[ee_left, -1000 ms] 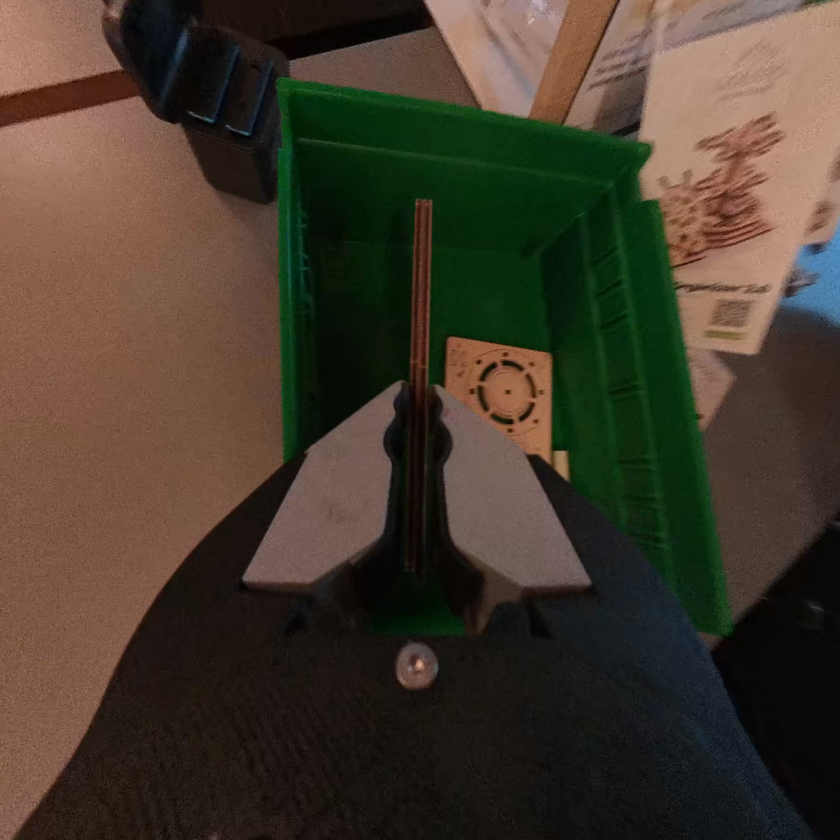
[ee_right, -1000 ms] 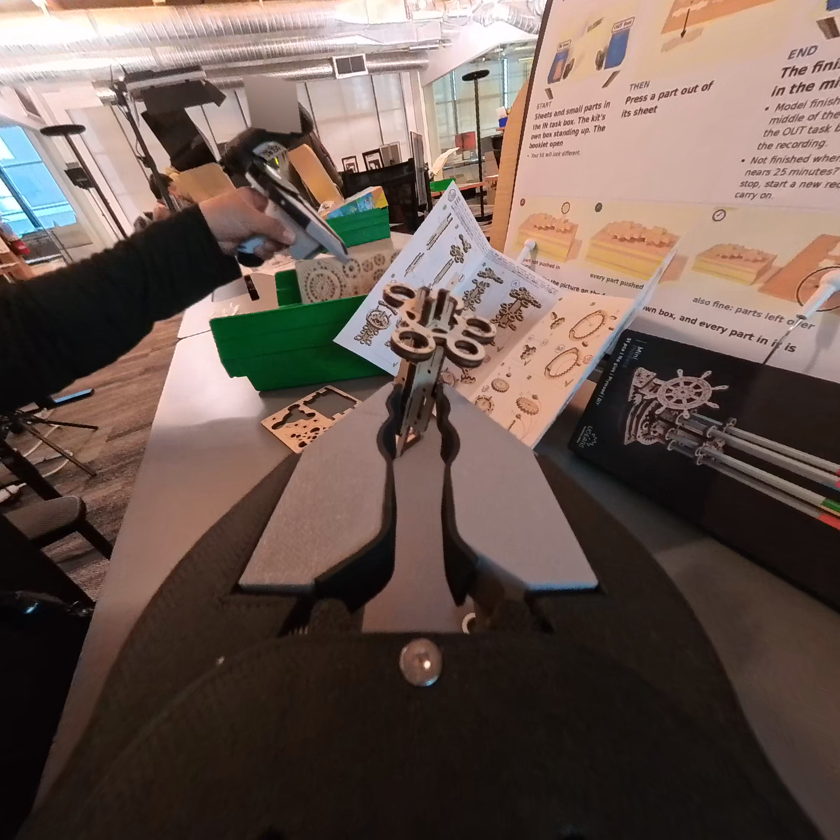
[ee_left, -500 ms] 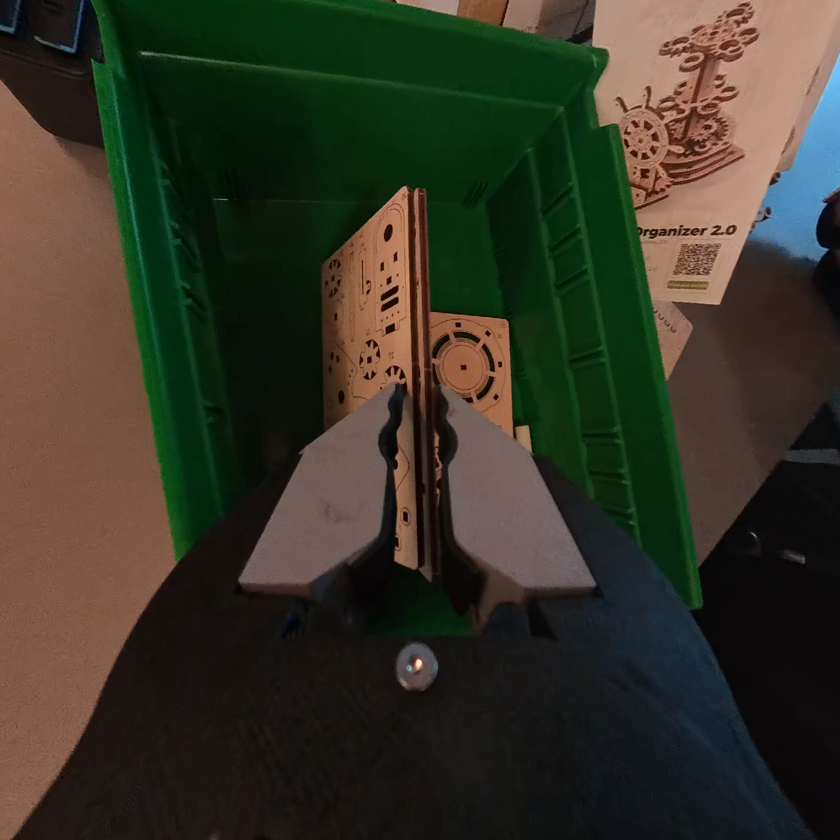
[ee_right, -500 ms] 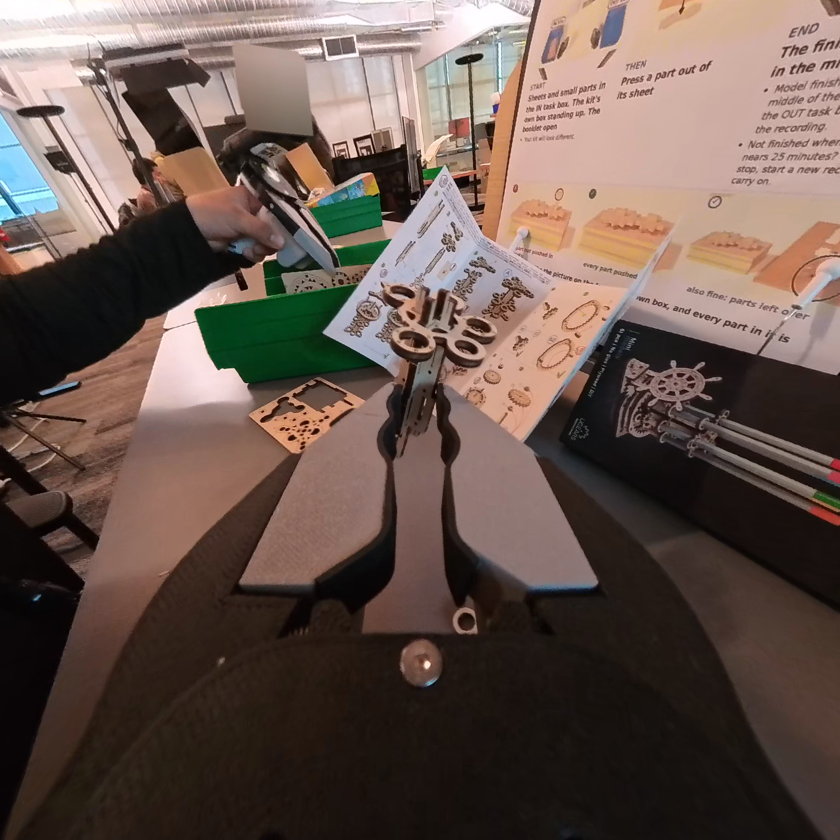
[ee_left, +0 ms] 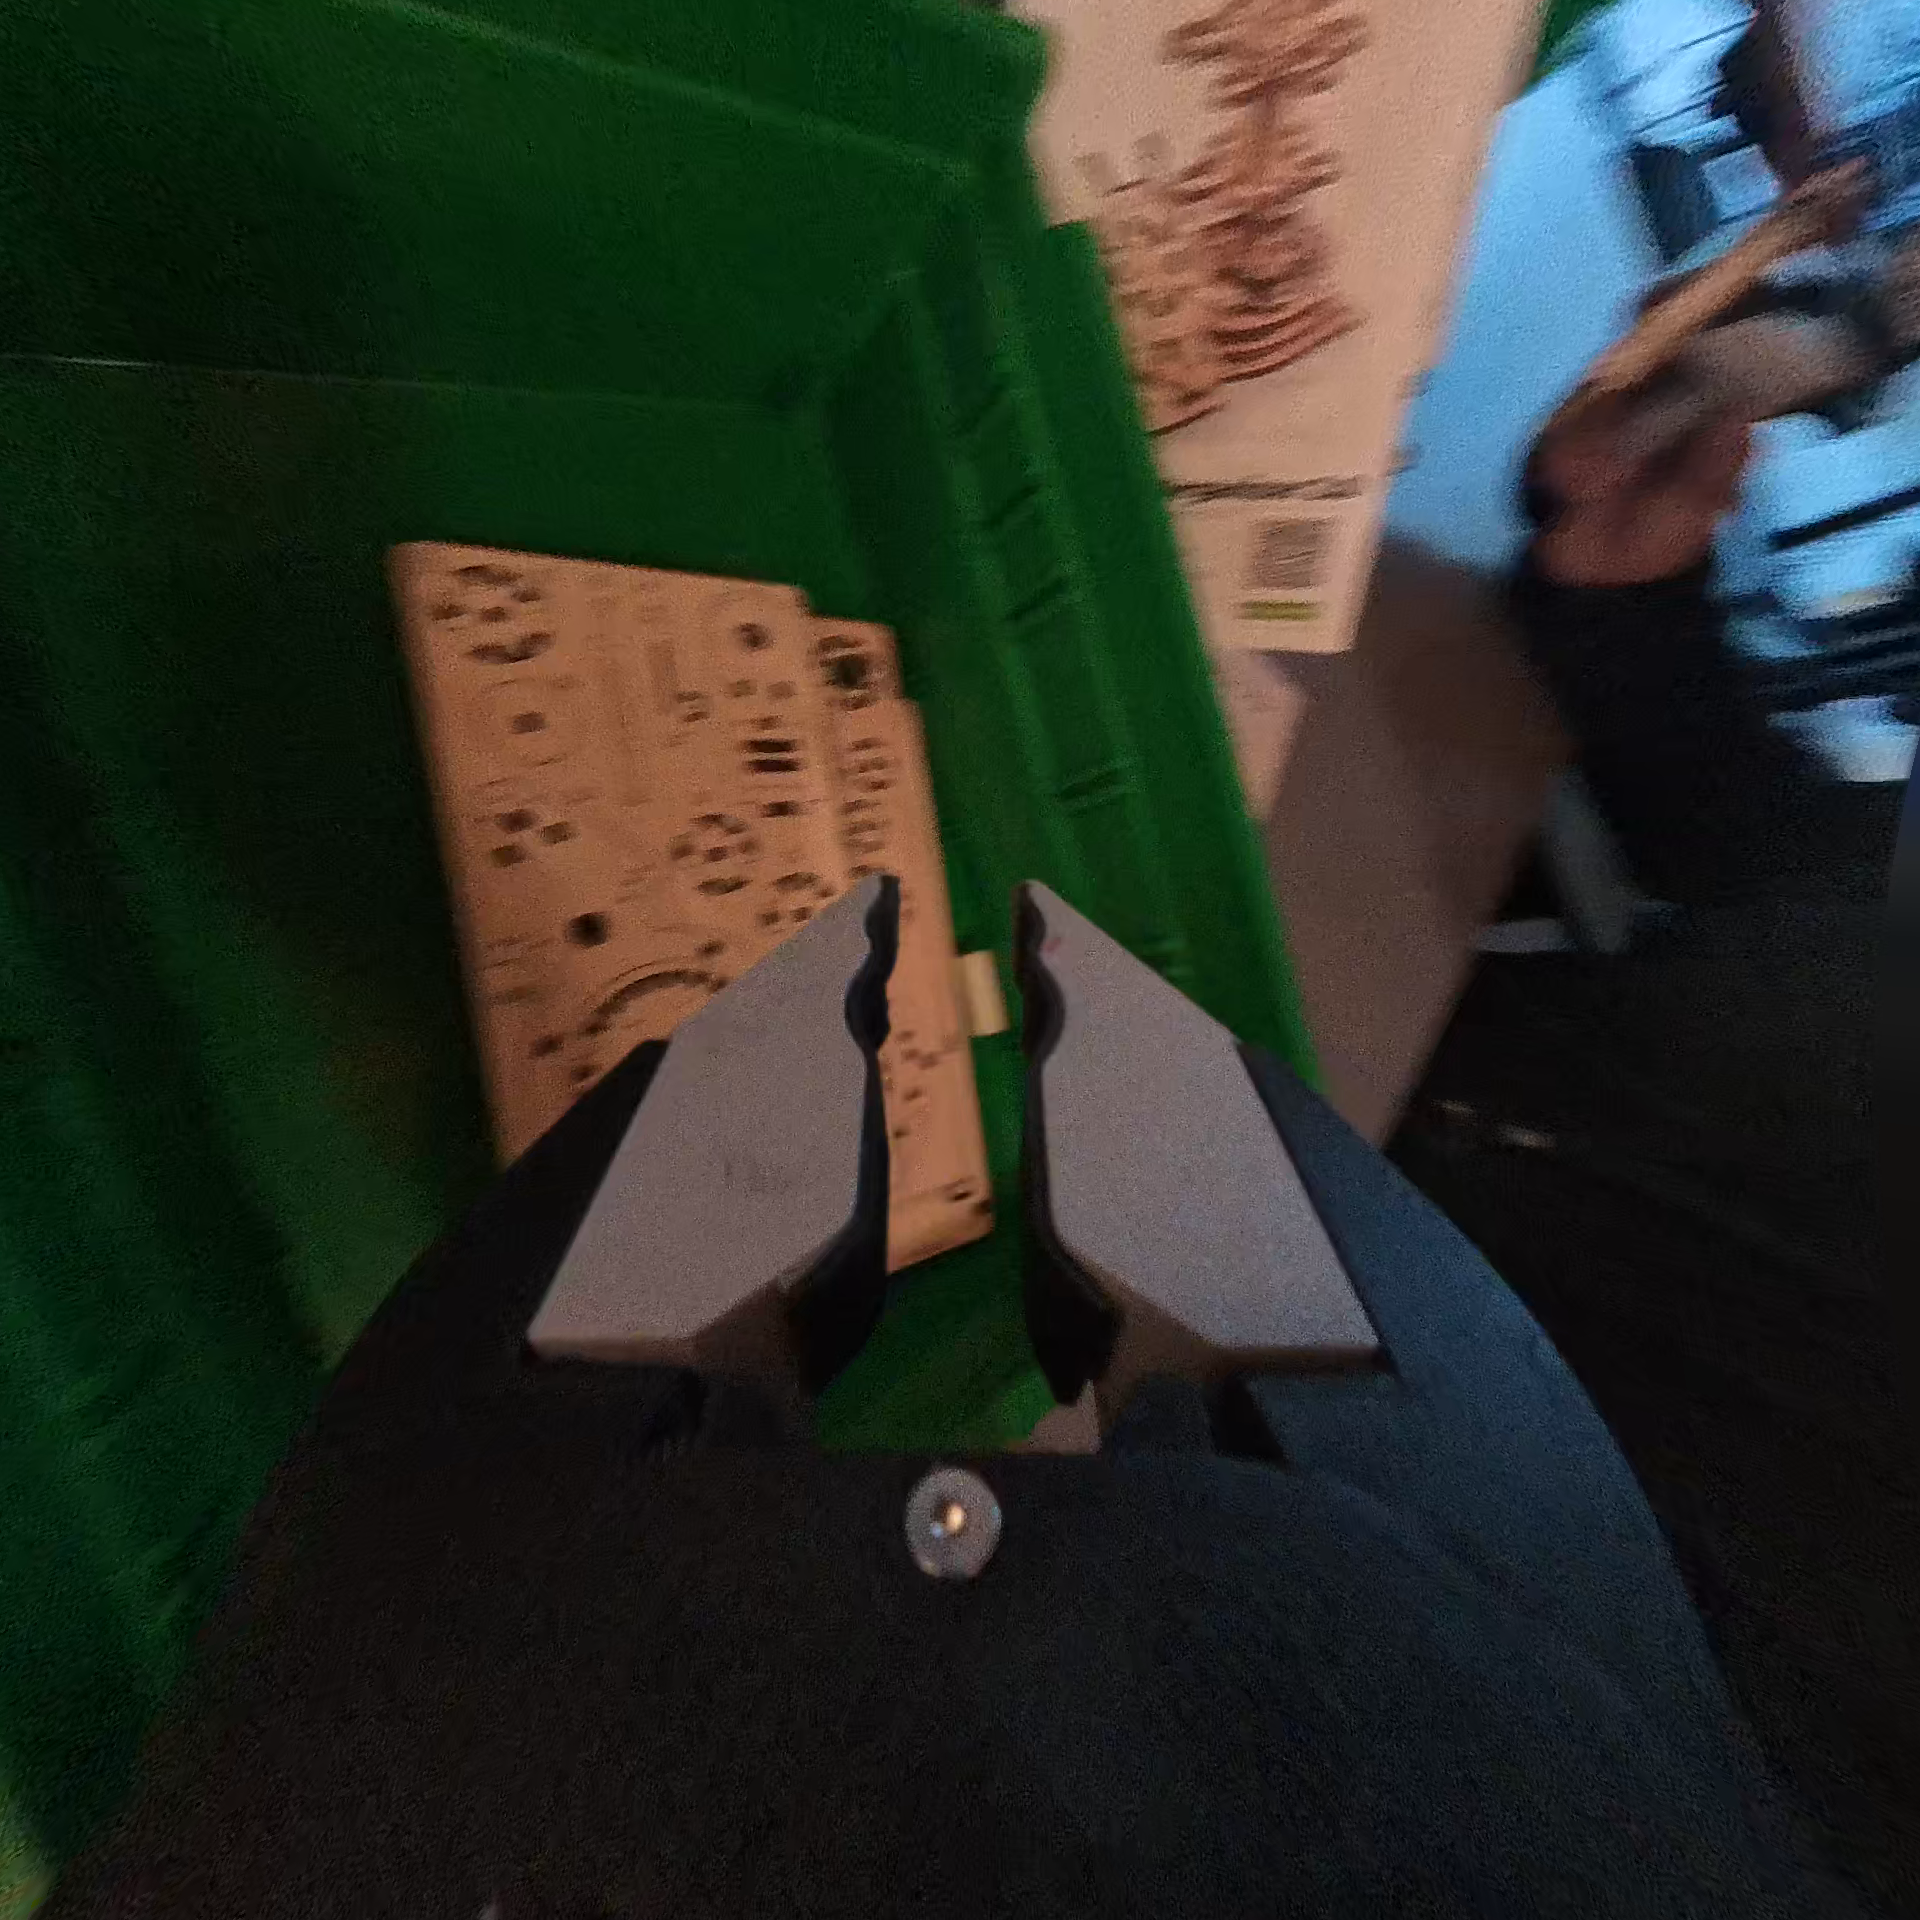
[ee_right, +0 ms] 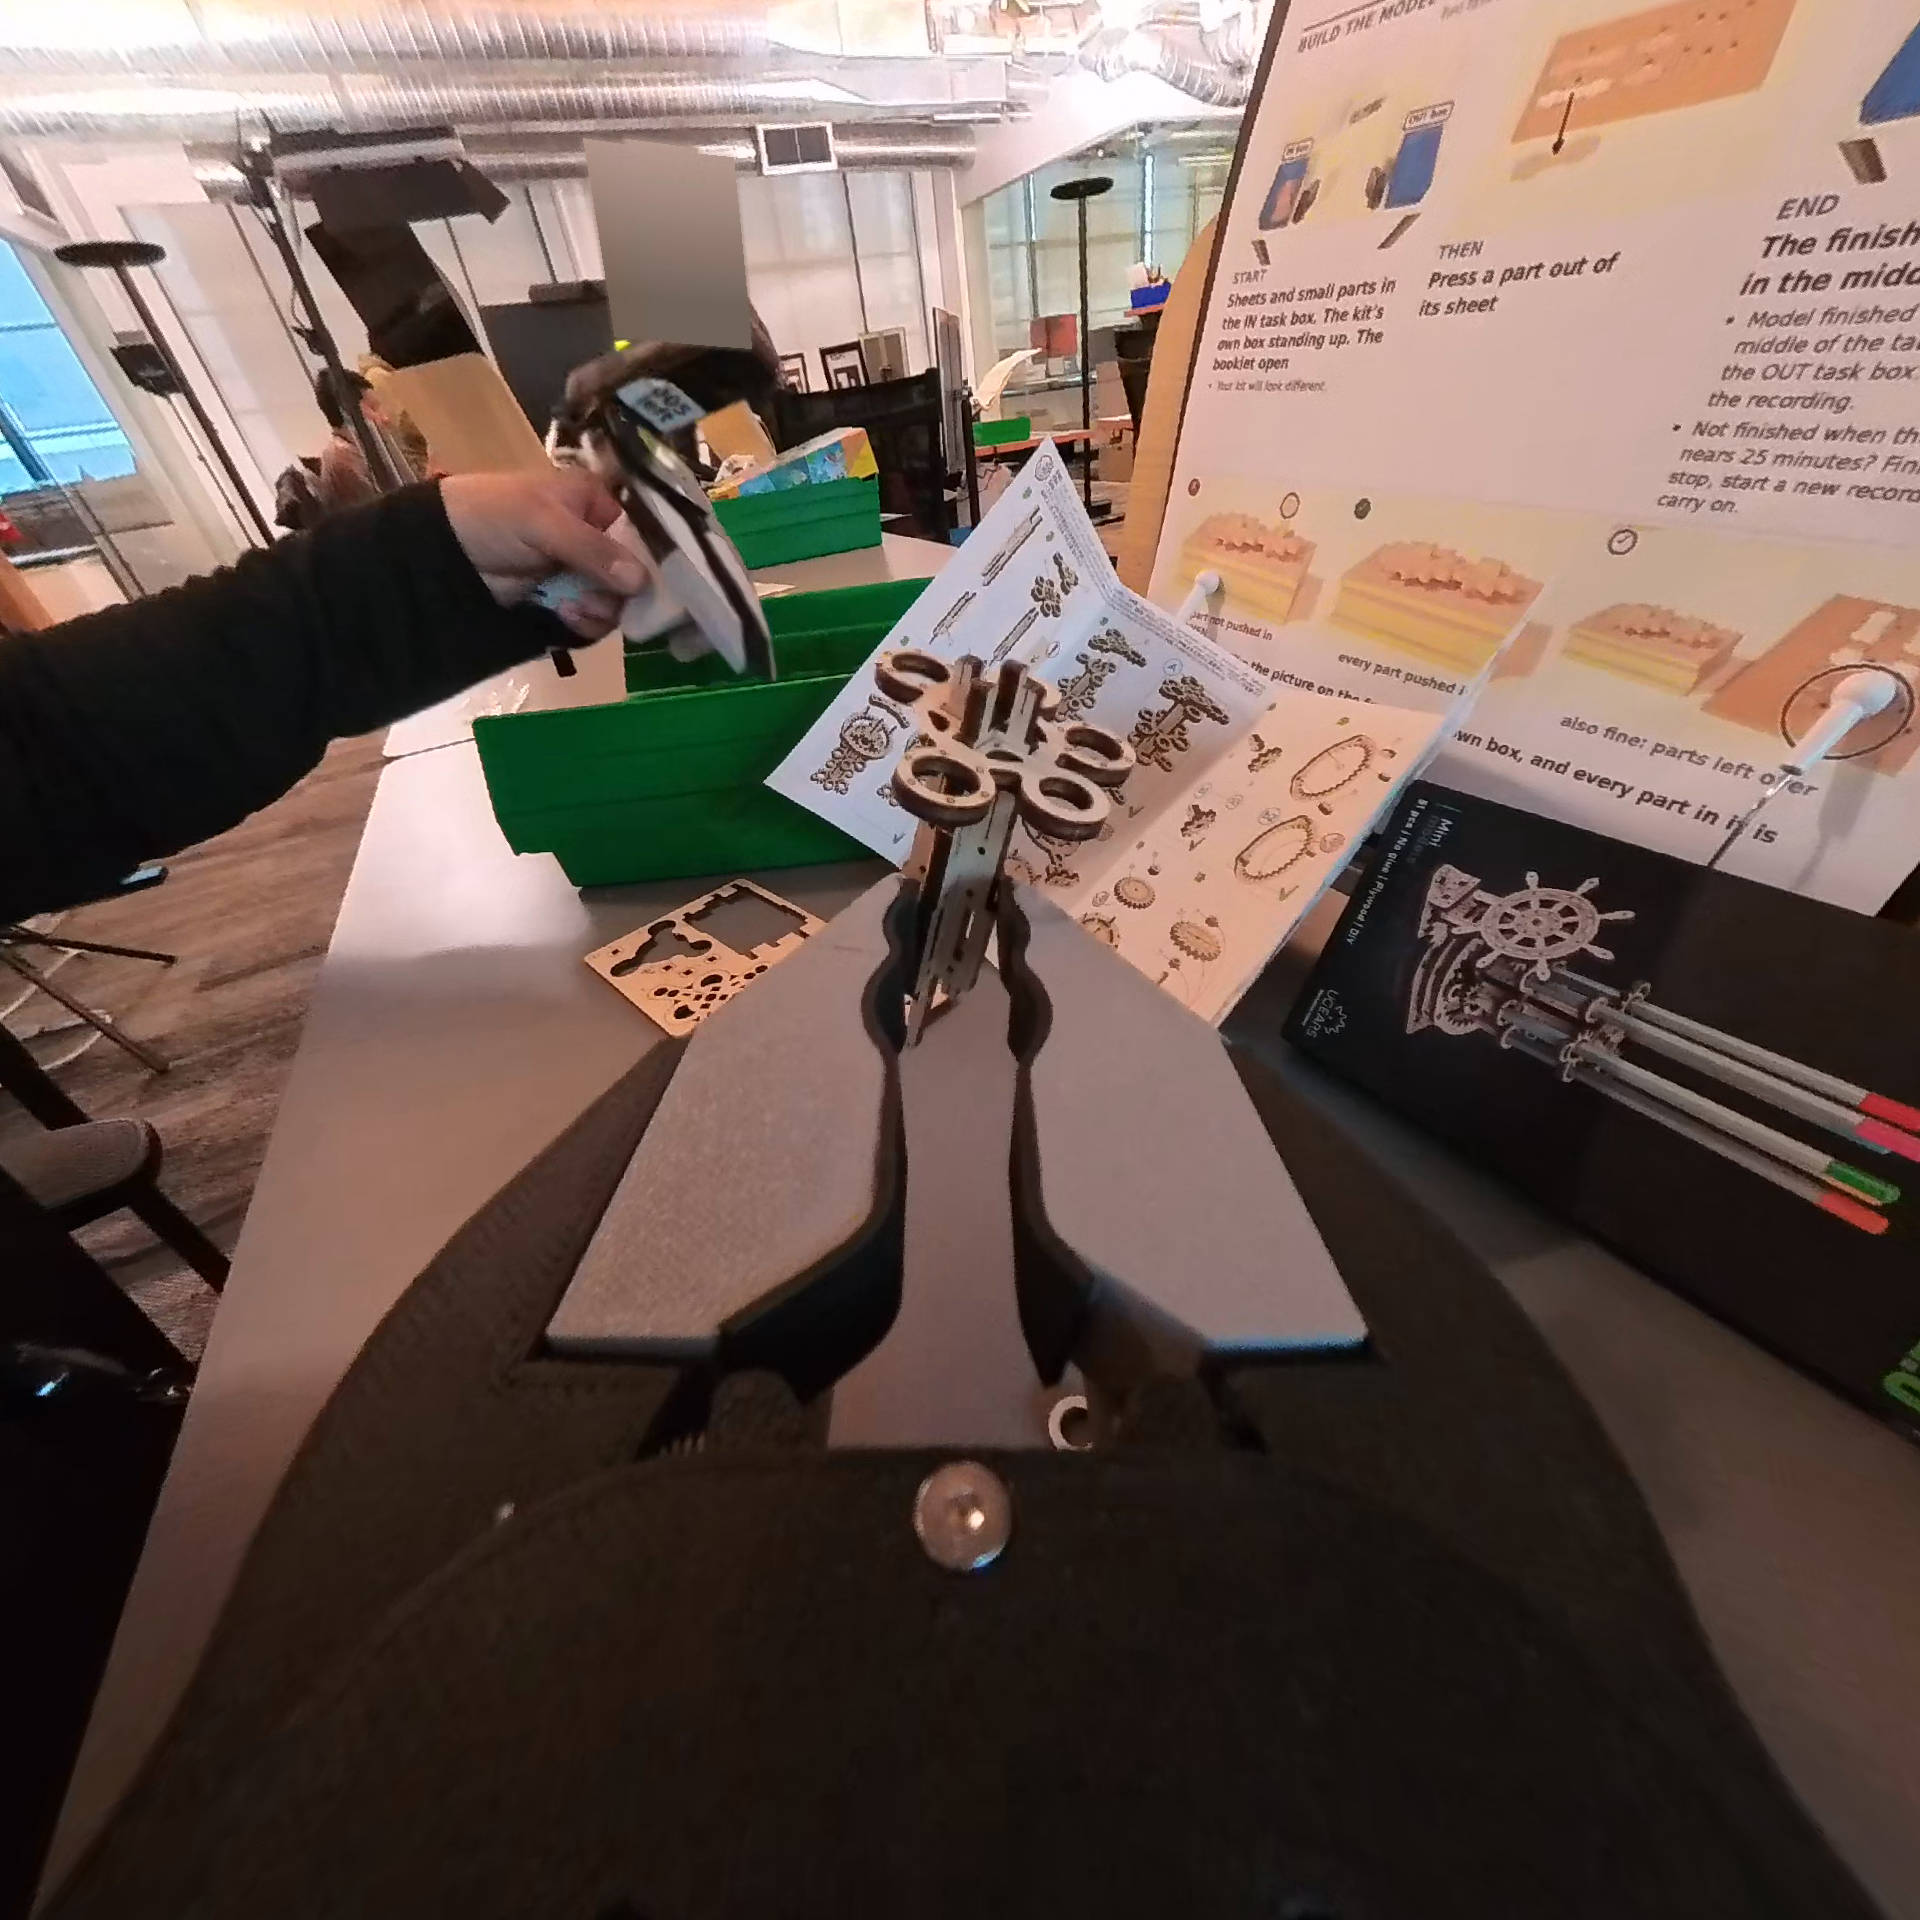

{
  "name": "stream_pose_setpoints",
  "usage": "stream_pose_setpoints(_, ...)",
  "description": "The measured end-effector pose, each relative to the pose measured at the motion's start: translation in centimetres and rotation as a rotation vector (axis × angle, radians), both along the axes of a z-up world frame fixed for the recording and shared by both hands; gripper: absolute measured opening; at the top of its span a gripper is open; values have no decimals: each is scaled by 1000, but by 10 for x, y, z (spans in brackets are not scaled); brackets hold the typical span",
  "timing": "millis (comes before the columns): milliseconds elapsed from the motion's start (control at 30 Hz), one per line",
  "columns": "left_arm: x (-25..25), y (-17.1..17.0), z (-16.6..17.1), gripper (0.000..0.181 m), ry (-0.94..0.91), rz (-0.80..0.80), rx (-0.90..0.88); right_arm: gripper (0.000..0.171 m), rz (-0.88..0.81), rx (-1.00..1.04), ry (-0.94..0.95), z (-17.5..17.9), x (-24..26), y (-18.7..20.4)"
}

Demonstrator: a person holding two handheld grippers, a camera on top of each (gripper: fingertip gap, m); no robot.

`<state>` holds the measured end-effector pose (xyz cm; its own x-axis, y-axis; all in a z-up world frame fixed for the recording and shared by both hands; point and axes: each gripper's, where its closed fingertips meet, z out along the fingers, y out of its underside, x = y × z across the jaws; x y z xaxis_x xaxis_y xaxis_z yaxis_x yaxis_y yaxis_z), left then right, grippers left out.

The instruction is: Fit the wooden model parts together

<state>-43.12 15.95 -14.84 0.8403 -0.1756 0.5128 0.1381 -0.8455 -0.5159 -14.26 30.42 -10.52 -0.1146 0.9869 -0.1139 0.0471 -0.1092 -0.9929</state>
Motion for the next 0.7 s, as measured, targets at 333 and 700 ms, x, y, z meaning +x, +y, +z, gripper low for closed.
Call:
stream_pose_setpoints(333, -26, -8, -36, 60, 292, 116, -86, 12, -2, -2, -10, -2, -1, 1)
stream_pose_setpoints(700, -50, -10, -77, 68, 552, 101, -225, 11, -8, -13, -23, -7, -2, 4)
